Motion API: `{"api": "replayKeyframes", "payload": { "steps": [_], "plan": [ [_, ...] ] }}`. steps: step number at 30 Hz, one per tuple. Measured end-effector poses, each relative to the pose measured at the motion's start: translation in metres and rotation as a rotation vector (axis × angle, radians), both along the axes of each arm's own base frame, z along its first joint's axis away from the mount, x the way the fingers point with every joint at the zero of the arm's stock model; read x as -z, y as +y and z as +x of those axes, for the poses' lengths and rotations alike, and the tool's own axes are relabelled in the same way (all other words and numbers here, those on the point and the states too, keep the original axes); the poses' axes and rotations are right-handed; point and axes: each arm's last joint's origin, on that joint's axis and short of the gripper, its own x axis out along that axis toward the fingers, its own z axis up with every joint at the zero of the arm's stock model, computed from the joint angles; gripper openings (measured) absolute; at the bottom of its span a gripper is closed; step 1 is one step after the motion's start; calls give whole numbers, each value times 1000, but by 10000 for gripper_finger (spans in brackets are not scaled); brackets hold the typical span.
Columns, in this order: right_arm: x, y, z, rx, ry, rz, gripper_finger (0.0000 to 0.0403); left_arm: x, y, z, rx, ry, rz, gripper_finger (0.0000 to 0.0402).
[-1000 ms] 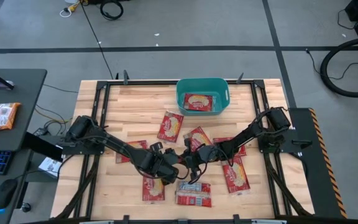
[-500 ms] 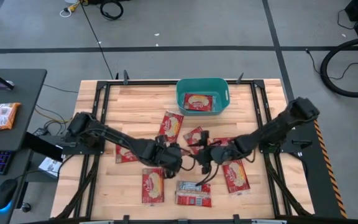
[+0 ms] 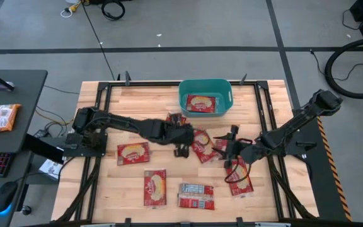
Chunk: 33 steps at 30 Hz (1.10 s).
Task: Sort popcorn bags into baskets
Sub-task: Put the red popcorn bag into the blue bin
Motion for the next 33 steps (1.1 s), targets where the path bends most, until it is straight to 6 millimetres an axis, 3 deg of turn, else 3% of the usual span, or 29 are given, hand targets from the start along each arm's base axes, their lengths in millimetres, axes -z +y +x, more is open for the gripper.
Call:
{"api": "replayKeyframes", "payload": {
  "steps": [14, 23, 28, 33],
  "plan": [
    [7, 14, -19, -40, -40, 149, 214, -32, 73, 35, 78, -390, 144, 30],
    [7, 20, -23, -36, -63, 183, 214, -11, 120, 51, -66, -397, 147, 30],
    [7, 20, -23, -34, -66, 187, 214, -4, 140, 67, -142, -341, 173, 30],
    [7, 20, -23, -36, -65, 186, 214, 15, 156, 82, -189, -253, 255, 30]
  ]
}}
